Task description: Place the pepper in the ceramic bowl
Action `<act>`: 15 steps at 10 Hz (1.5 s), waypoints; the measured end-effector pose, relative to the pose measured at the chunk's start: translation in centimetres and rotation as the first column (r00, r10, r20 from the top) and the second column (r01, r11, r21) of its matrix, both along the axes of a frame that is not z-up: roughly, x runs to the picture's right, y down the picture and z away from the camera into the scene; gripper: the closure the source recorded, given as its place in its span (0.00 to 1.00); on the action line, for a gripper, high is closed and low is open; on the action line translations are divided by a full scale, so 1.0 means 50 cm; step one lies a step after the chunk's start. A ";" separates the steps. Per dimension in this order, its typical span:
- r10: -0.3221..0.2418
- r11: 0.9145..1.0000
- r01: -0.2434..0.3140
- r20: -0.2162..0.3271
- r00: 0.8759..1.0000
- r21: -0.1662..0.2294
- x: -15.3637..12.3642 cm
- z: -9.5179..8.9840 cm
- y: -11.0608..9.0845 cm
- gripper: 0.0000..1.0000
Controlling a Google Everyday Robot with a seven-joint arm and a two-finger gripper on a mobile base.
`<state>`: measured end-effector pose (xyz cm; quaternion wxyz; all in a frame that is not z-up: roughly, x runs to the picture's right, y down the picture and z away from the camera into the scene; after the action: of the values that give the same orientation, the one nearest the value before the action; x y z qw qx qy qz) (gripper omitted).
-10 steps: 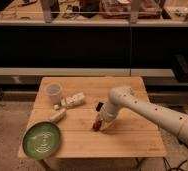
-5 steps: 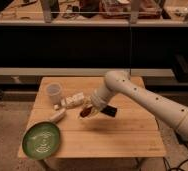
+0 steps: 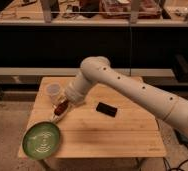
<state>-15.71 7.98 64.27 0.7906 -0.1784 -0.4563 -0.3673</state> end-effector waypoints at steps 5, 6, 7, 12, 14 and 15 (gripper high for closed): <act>-0.199 0.978 0.200 0.028 0.980 -0.053 -0.152 0.038 0.104 0.62; -0.233 0.969 0.235 0.023 0.972 -0.076 -0.161 0.056 0.132 0.62; -0.263 0.959 0.265 0.024 0.964 -0.102 -0.166 0.071 0.157 0.62; -0.383 0.913 0.393 0.098 0.918 -0.110 -0.166 0.087 0.204 0.22; -0.399 0.906 0.411 0.118 0.909 -0.101 -0.172 0.087 0.204 0.20; -0.403 0.904 0.416 0.125 0.906 -0.097 -0.175 0.086 0.203 0.20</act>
<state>-24.44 18.15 68.59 0.6590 -0.2991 -0.4700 -0.5053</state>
